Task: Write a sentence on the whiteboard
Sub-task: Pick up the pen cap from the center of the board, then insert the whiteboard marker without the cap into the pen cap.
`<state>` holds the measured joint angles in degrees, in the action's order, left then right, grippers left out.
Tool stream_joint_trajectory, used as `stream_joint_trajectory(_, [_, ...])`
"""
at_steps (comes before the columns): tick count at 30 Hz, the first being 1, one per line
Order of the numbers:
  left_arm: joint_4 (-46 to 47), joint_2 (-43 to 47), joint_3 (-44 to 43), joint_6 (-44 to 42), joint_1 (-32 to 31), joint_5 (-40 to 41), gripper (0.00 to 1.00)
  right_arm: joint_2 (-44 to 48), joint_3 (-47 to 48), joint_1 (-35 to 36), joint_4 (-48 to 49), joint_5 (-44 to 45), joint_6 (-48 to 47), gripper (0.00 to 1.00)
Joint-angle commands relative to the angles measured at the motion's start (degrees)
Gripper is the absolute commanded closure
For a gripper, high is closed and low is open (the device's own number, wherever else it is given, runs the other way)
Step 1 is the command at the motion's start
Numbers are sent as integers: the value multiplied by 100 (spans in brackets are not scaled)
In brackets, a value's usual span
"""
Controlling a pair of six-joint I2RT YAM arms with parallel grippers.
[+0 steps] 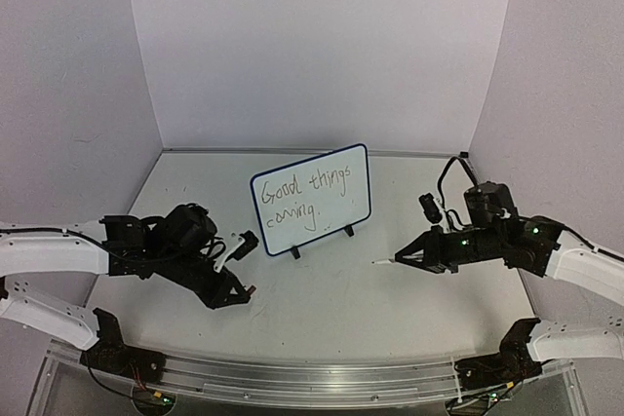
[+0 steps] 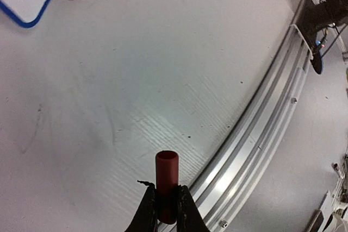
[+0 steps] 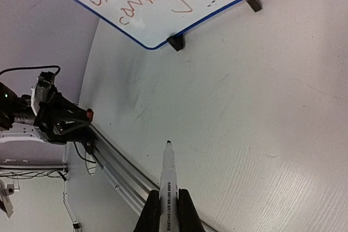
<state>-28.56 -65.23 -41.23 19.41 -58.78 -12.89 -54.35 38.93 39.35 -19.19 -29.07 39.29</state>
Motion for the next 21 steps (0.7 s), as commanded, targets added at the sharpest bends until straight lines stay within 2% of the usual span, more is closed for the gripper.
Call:
stream_joint_trajectory(1, [180, -520, -893, -485, -829, -180, 100, -248, 389, 99, 252, -1399, -55, 100])
stream_joint_trajectory(7, [651, -1274, -1550, -830, -1463, -435, 100, -505, 315, 386, 852, -2076, 175, 100])
stream_joint_trajectory(13, [908, -1622, -1854, -958, -1664, -633, 100, -692, 197, 650, 1369, -2272, 436, 100])
stream_joint_trajectory(21, [1207, -1674, -1715, -862, -1698, -563, 100, -970, 47, 834, 1550, -2717, 438, 100])
